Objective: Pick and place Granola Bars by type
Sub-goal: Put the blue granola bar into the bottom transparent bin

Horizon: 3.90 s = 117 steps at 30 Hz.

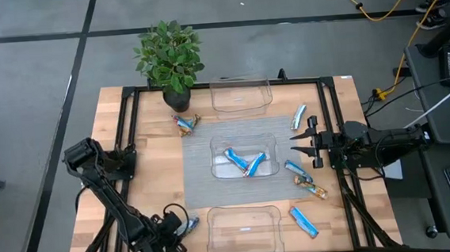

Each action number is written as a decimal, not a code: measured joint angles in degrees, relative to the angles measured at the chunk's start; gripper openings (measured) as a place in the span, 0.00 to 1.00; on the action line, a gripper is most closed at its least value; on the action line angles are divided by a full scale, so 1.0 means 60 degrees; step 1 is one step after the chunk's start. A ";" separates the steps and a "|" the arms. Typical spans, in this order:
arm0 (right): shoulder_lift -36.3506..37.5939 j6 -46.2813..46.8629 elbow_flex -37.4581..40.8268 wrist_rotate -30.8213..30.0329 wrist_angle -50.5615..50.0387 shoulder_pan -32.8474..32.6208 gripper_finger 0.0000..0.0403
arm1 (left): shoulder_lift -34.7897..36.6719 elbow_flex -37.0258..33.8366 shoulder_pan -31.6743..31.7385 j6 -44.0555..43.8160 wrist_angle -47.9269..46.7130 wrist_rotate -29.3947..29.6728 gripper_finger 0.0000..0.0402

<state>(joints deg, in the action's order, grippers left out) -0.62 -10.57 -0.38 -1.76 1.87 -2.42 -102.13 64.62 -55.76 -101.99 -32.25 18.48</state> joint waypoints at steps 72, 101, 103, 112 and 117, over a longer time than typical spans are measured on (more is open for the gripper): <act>0.0000 0.0241 0.0000 -0.0012 0.0003 -0.0001 0.37 | -0.0012 0.5279 0.4829 1.1761 -0.1905 -0.2539 0.09; -0.0003 0.0226 0.0000 -0.0007 -0.0010 -0.0004 0.37 | -0.2886 0.6572 0.4629 1.1215 -0.1509 -0.3949 0.08; -0.0004 0.0226 0.0000 -0.0004 -0.0007 -0.0004 0.37 | -0.3100 0.6639 0.4629 1.1178 -0.1535 -0.3967 0.08; 0.0000 0.0222 0.0000 0.0004 -0.0007 -0.0004 0.37 | -0.3827 0.6652 0.4629 1.0496 -0.1556 -0.3861 0.08; 0.0000 0.0219 0.0000 0.0004 -0.0004 -0.0004 0.37 | -0.4018 0.6652 0.4629 1.0271 -0.1599 -0.3825 0.08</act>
<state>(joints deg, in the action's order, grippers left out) -0.62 -9.25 -0.38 -1.74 1.85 -2.44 -126.23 104.53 -27.99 -40.36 -41.84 -4.47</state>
